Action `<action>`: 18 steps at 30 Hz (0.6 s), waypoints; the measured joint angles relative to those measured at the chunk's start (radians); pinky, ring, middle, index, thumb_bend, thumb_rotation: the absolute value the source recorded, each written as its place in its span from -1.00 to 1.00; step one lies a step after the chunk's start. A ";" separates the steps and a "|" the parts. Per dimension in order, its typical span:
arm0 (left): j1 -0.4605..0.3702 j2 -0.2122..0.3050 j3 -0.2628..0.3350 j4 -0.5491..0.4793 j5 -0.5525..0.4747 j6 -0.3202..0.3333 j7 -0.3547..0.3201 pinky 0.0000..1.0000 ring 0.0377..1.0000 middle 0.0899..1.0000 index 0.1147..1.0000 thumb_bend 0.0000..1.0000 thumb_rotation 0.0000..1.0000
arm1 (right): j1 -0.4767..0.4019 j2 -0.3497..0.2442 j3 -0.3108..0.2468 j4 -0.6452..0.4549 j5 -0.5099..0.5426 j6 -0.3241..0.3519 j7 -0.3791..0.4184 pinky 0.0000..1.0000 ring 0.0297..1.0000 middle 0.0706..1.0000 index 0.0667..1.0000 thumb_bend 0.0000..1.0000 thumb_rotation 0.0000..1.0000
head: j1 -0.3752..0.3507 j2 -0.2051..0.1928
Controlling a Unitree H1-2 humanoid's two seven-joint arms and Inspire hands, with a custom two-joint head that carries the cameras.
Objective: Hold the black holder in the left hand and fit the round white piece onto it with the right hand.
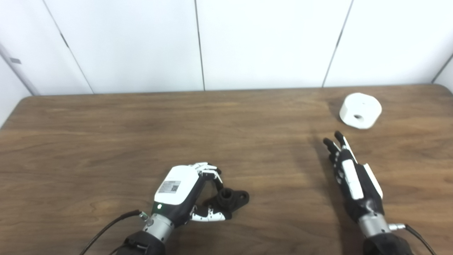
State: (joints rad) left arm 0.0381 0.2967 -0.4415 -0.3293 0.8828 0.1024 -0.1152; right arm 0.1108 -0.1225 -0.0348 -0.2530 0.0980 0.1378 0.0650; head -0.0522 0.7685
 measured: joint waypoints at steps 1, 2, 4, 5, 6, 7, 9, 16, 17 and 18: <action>0.006 -0.002 -0.001 -0.001 0.000 -0.006 0.000 0.58 0.66 0.50 -0.16 0.03 -0.90 | 0.000 0.000 0.000 -0.006 -0.002 0.008 0.000 1.00 0.98 0.87 1.00 0.16 0.86 | -0.003 0.009; 0.011 -0.005 -0.002 -0.003 0.000 -0.010 -0.001 0.58 0.66 0.50 -0.16 0.03 -0.90 | 0.000 0.000 0.000 -0.013 -0.002 0.015 0.000 1.00 0.98 0.86 1.00 0.16 0.85 | -0.006 0.018; 0.019 -0.011 -0.004 -0.009 0.004 -0.018 -0.006 0.59 0.66 0.50 -0.16 0.03 -0.90 | 0.001 0.000 -0.001 -0.017 -0.002 0.023 0.000 1.00 0.98 0.86 1.00 0.16 0.84 | -0.008 0.024; 0.020 -0.012 -0.006 -0.010 0.005 -0.023 -0.010 0.59 0.66 0.51 -0.16 0.03 -0.90 | 0.001 0.000 -0.002 -0.019 -0.002 0.027 0.000 1.00 0.99 0.86 1.00 0.16 0.83 | -0.006 0.028; 0.021 -0.013 -0.008 -0.011 0.007 -0.029 -0.014 0.59 0.67 0.51 -0.16 0.03 -0.90 | 0.001 0.000 -0.003 -0.023 -0.002 0.034 0.000 1.00 0.99 0.86 1.00 0.15 0.83 | -0.006 0.028; 0.022 -0.014 -0.009 -0.012 0.008 -0.033 -0.018 0.59 0.67 0.51 -0.16 0.03 -0.90 | 0.001 0.000 -0.004 -0.025 -0.001 0.039 0.000 1.00 0.99 0.86 1.00 0.15 0.83 | -0.006 0.034; 0.023 -0.019 -0.010 -0.012 0.007 -0.038 -0.021 0.58 0.67 0.51 -0.16 0.03 -0.90 | 0.000 0.000 -0.006 -0.030 0.002 0.050 0.000 1.00 1.00 0.87 1.00 0.17 0.83 | -0.006 0.035; 0.027 -0.023 -0.013 -0.012 0.014 -0.048 -0.022 0.59 0.66 0.51 -0.16 0.03 -0.90 | 0.001 -0.004 -0.013 -0.048 0.001 0.075 0.000 1.00 1.00 0.87 1.00 0.20 0.85 | -0.020 0.041; 0.028 -0.024 -0.014 -0.012 0.016 -0.052 -0.022 0.59 0.66 0.51 -0.16 0.03 -0.90 | 0.000 -0.004 -0.014 -0.051 -0.001 0.080 0.000 1.00 1.00 0.87 1.00 0.19 0.86 | -0.029 0.040; 0.029 -0.025 -0.016 -0.012 0.018 -0.056 -0.022 0.59 0.66 0.51 -0.16 0.03 -0.89 | 0.000 -0.004 -0.016 -0.054 -0.003 0.088 0.000 1.00 1.00 0.88 1.00 0.18 0.84 | -0.029 0.040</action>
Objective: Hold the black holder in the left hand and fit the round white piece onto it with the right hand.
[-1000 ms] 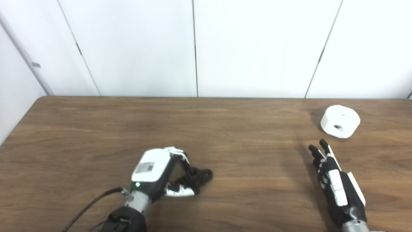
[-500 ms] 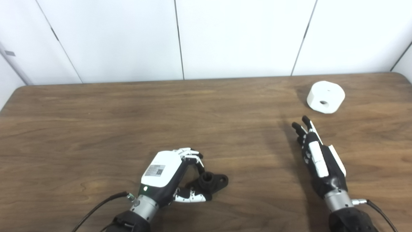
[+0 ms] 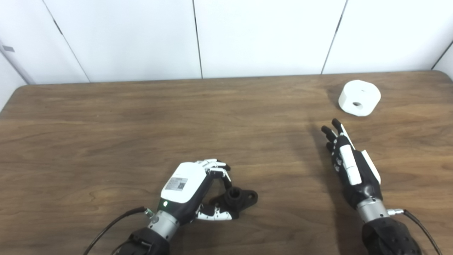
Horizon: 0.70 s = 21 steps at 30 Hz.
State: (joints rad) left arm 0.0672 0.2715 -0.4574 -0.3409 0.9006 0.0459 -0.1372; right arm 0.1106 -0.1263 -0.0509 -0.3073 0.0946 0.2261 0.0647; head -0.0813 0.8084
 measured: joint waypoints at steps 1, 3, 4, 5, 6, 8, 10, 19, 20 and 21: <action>0.001 -0.001 -0.001 0.000 0.002 -0.003 0.000 0.59 0.66 0.52 -0.16 0.03 -0.89 | -0.001 0.000 -0.003 -0.004 -0.002 0.006 0.000 1.00 1.00 0.89 1.00 0.19 0.82 | 0.000 0.000; 0.004 -0.003 -0.003 0.000 0.006 -0.010 0.000 0.58 0.66 0.51 -0.16 0.03 -0.90 | -0.001 -0.001 -0.014 -0.014 -0.005 0.022 -0.003 1.00 1.00 0.89 1.00 0.21 0.75 | -0.023 -0.012; 0.005 -0.004 -0.003 0.000 0.006 -0.013 0.000 0.58 0.66 0.51 -0.16 0.03 -0.90 | -0.001 -0.001 -0.020 -0.020 -0.007 0.029 -0.005 1.00 1.00 0.89 1.00 0.20 0.73 | -0.028 -0.017; 0.006 -0.004 -0.002 0.001 0.007 -0.018 0.000 0.58 0.66 0.51 -0.16 0.03 -0.90 | -0.002 -0.002 -0.029 -0.027 -0.011 0.036 -0.008 1.00 1.00 0.90 1.00 0.16 0.68 | -0.034 -0.029; 0.008 -0.004 -0.001 0.002 0.007 -0.022 0.002 0.58 0.66 0.51 -0.16 0.03 -0.90 | -0.006 -0.004 -0.038 -0.029 -0.019 0.037 -0.014 1.00 1.00 0.90 1.00 0.15 0.62 | -0.034 -0.029; 0.010 -0.004 0.000 0.006 0.008 -0.028 0.006 0.59 0.66 0.51 -0.16 0.03 -0.90 | -0.021 -0.016 -0.047 -0.029 -0.043 0.036 -0.026 1.00 1.00 0.91 1.00 0.15 0.50 | -0.044 -0.052; 0.012 -0.004 0.003 0.015 0.009 -0.040 0.011 0.59 0.66 0.51 -0.16 0.03 -0.90 | -0.038 -0.038 -0.054 -0.029 -0.077 0.031 -0.031 1.00 0.99 0.89 1.00 0.17 0.42 | -0.051 -0.061; 0.013 0.003 0.025 0.048 0.009 -0.086 0.035 0.60 0.66 0.51 -0.16 0.03 -0.90 | -0.138 -0.143 -0.022 -0.029 -0.407 0.060 -0.082 0.96 0.86 0.83 0.96 0.39 0.16 | -0.169 -0.132; 0.013 0.005 0.027 0.053 0.008 -0.096 0.043 0.61 0.66 0.51 -0.16 0.03 -0.90 | -0.155 -0.154 -0.014 -0.029 -0.445 0.075 -0.082 0.95 0.86 0.83 0.95 0.43 0.11 | -0.181 -0.140; 0.013 0.008 0.028 0.055 0.007 -0.099 0.045 0.61 0.66 0.52 -0.16 0.03 -0.90 | -0.172 -0.162 -0.011 -0.028 -0.472 0.087 -0.082 0.95 0.86 0.83 0.94 0.45 0.07 | -0.181 -0.144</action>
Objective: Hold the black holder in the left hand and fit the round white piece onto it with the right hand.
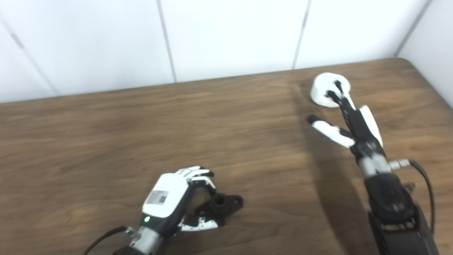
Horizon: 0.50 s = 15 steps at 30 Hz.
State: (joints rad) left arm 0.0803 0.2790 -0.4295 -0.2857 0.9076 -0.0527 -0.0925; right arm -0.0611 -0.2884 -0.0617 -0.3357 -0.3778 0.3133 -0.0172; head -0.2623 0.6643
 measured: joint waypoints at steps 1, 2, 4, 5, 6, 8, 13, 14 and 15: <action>0.000 0.002 0.001 0.001 -0.001 -0.004 0.000 0.61 0.66 0.51 -0.16 0.03 -0.90 | -0.017 -0.007 0.002 0.000 -0.028 0.006 0.000 0.94 0.88 0.83 0.94 0.47 0.03 | -0.006 0.000; 0.001 0.005 0.002 0.003 -0.002 -0.008 0.002 0.61 0.66 0.51 -0.16 0.03 -0.90 | -0.034 -0.012 0.004 0.000 -0.051 0.013 0.000 0.96 0.90 0.83 0.93 0.48 -0.01 | -0.014 -0.006; 0.002 0.011 0.005 0.007 -0.003 -0.019 0.005 0.61 0.66 0.51 -0.16 0.03 -0.90 | -0.061 -0.018 0.011 0.000 -0.091 0.019 0.001 0.95 0.95 0.84 0.93 0.51 -0.10 | -0.034 -0.026; 0.002 0.012 0.006 0.009 -0.004 -0.024 0.006 0.60 0.65 0.51 -0.16 0.04 -0.90 | -0.074 -0.024 0.017 0.001 -0.106 0.019 0.002 0.93 0.97 0.86 0.93 0.51 -0.11 | -0.037 -0.031; 0.002 0.014 0.008 0.012 -0.004 -0.031 0.008 0.60 0.65 0.51 -0.16 0.04 -0.90 | -0.085 -0.034 0.024 0.005 -0.120 0.019 0.005 0.91 0.99 0.87 0.92 0.51 -0.15 | -0.037 -0.031; 0.002 0.017 0.011 0.018 -0.007 -0.039 0.011 0.61 0.66 0.51 -0.16 0.04 -0.90 | -0.117 -0.054 0.025 0.027 -0.136 0.018 0.012 0.90 1.00 0.89 0.89 0.52 -0.19 | -0.043 -0.038; 0.003 0.018 0.016 0.024 -0.009 -0.043 0.015 0.61 0.66 0.51 -0.16 0.04 -0.90 | -0.196 -0.106 0.032 0.099 -0.168 0.013 0.022 0.84 1.00 0.93 0.86 0.57 -0.24 | -0.041 -0.041; 0.003 0.018 0.016 0.024 -0.009 -0.044 0.015 0.60 0.66 0.51 -0.16 0.04 -0.90 | -0.210 -0.117 0.035 0.115 -0.172 0.014 0.028 0.82 1.00 0.93 0.86 0.57 -0.25 | -0.041 -0.041; 0.003 0.018 0.016 0.024 -0.009 -0.044 0.015 0.60 0.65 0.51 -0.16 0.04 -0.90 | -0.226 -0.125 0.038 0.127 -0.180 0.015 0.037 0.81 1.00 0.94 0.85 0.57 -0.26 | -0.041 -0.041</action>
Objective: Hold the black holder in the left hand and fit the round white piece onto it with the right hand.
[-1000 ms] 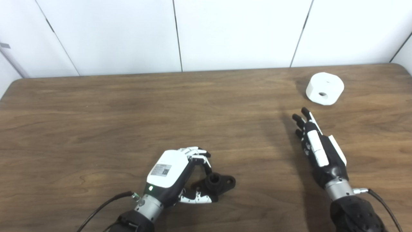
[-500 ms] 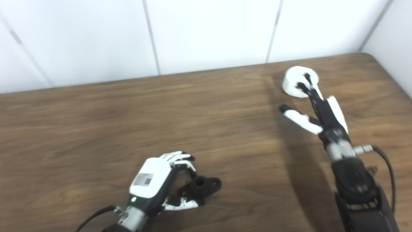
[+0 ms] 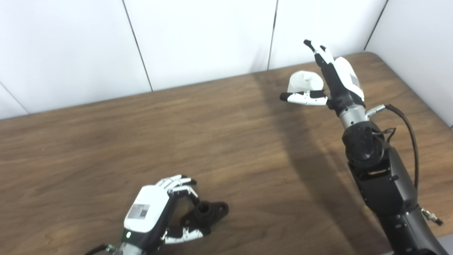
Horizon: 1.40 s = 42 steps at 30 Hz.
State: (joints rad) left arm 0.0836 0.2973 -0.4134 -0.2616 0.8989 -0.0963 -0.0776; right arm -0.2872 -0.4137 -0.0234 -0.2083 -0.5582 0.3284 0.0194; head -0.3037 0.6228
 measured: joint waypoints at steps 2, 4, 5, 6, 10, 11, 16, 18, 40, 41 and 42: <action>0.000 0.001 0.001 0.000 0.000 0.000 0.000 0.60 0.65 0.51 -0.16 0.04 -0.90 | -0.041 -0.025 0.018 0.026 -0.019 0.011 0.028 0.80 1.00 0.96 0.83 0.59 -0.29 | 0.002 -0.002; 0.000 0.001 0.000 0.000 0.001 0.000 0.000 0.60 0.65 0.51 -0.16 0.04 -0.90 | -0.083 -0.048 0.031 0.060 -0.041 0.028 0.055 0.84 1.00 0.97 0.80 0.63 -0.30 | 0.000 -0.002; 0.000 0.001 0.000 0.000 0.001 0.000 0.001 0.60 0.65 0.51 -0.16 0.04 -0.90 | -0.103 -0.060 0.039 0.074 -0.050 0.032 0.064 0.90 1.00 0.97 0.79 0.65 -0.32 | 0.000 -0.002; 0.000 0.001 0.000 0.000 0.002 0.000 0.001 0.60 0.65 0.51 -0.16 0.04 -0.90 | -0.122 -0.068 0.046 0.096 -0.062 0.038 0.068 0.94 1.00 0.97 0.77 0.67 -0.33 | 0.002 -0.003; 0.000 0.000 -0.002 0.000 0.010 0.000 0.002 0.60 0.65 0.50 -0.16 0.04 -0.90 | -0.182 -0.091 0.064 0.202 -0.084 0.046 0.078 1.00 1.00 0.97 0.70 0.74 -0.39 | 0.005 -0.008; 0.001 -0.001 -0.002 0.000 0.013 0.000 0.003 0.59 0.64 0.50 -0.16 0.04 -0.90 | -0.189 -0.093 0.066 0.224 -0.085 0.046 0.078 1.00 1.00 0.98 0.70 0.74 -0.39 | 0.009 -0.008; 0.004 -0.004 -0.002 0.000 0.026 0.000 0.004 0.61 0.64 0.50 -0.16 0.04 -0.90 | -0.201 -0.110 0.098 0.337 -0.098 0.044 0.083 1.00 1.00 0.96 0.67 0.79 -0.39 | 0.014 -0.008; 0.005 -0.007 -0.001 0.000 0.031 0.001 0.004 0.61 0.64 0.50 -0.16 0.04 -0.90 | -0.210 -0.126 0.108 0.378 -0.099 0.043 0.086 1.00 1.00 0.96 0.68 0.81 -0.38 | 0.014 -0.008; 0.007 -0.015 0.005 0.000 0.045 0.001 0.004 0.61 0.64 0.50 -0.16 0.04 -0.90 | -0.266 -0.187 0.176 0.491 -0.102 0.058 0.146 0.96 1.00 0.87 0.52 0.91 -0.39 | 0.009 -0.021; 0.007 -0.016 0.005 0.000 0.045 0.001 0.004 0.61 0.64 0.50 -0.16 0.04 -0.90 | -0.266 -0.187 0.178 0.491 -0.102 0.058 0.146 0.98 1.00 0.87 0.50 0.90 -0.39 | 0.009 -0.021; 0.007 -0.016 0.005 0.000 0.045 0.001 0.004 0.62 0.64 0.50 -0.16 0.04 -0.90 | -0.266 -0.187 0.179 0.491 -0.102 0.058 0.146 0.98 1.00 0.87 0.49 0.90 -0.39 | 0.009 -0.021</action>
State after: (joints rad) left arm 0.0909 0.2813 -0.4084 -0.2621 0.9437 -0.0948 -0.0738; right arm -0.5533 -0.6009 0.1559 0.2829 -0.6598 0.3859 0.1654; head -0.2945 0.6013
